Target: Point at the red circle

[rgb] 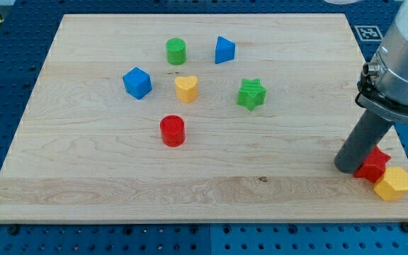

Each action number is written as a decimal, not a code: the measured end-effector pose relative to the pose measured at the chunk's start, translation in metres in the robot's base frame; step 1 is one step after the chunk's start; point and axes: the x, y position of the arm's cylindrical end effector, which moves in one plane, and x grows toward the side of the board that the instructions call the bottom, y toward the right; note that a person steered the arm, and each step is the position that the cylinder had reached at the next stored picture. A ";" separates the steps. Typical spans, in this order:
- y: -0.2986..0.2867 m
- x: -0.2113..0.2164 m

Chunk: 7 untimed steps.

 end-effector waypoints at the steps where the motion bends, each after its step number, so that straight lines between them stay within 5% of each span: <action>1: 0.003 0.000; 4: 0.028 -0.005; 7: -0.212 -0.005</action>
